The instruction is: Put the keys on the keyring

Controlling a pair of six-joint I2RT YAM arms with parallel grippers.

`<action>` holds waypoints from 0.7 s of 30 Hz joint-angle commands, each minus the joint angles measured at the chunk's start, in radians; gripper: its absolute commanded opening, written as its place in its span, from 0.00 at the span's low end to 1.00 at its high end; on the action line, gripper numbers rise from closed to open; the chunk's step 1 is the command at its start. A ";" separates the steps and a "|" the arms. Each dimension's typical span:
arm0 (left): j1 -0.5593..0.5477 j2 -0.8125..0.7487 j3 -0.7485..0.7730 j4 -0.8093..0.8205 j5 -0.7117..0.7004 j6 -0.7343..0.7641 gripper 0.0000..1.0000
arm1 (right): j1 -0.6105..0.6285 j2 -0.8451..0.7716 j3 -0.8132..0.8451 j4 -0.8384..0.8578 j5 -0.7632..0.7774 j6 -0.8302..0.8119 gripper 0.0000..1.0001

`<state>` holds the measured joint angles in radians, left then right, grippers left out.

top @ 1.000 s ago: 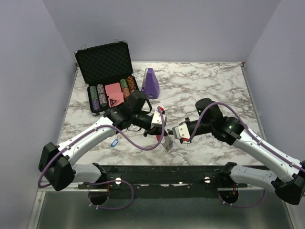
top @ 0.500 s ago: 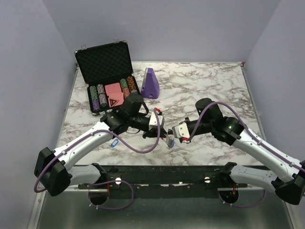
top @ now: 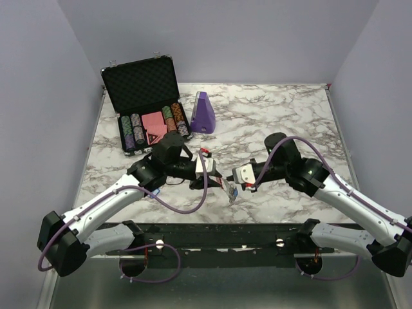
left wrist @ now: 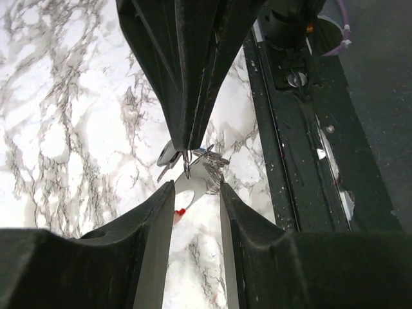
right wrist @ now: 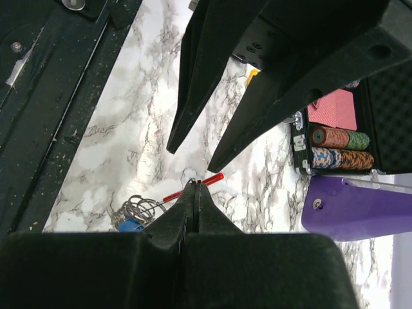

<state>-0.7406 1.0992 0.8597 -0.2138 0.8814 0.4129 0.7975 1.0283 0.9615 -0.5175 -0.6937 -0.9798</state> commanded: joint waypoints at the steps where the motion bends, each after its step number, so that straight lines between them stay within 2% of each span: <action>1: 0.003 -0.082 -0.077 0.118 -0.103 -0.094 0.40 | 0.003 -0.020 -0.010 0.051 0.010 0.050 0.00; 10: -0.031 -0.173 -0.238 0.384 -0.242 -0.259 0.35 | -0.007 -0.019 -0.012 0.097 0.016 0.139 0.00; 15: -0.059 -0.164 -0.298 0.507 -0.314 -0.304 0.34 | -0.015 -0.019 -0.013 0.103 0.011 0.155 0.00; 21: -0.060 -0.134 -0.320 0.586 -0.323 -0.332 0.33 | -0.017 -0.020 -0.017 0.108 0.008 0.156 0.00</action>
<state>-0.7956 0.9455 0.5522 0.2569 0.5999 0.1242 0.7853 1.0264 0.9569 -0.4458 -0.6926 -0.8440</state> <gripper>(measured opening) 0.337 0.005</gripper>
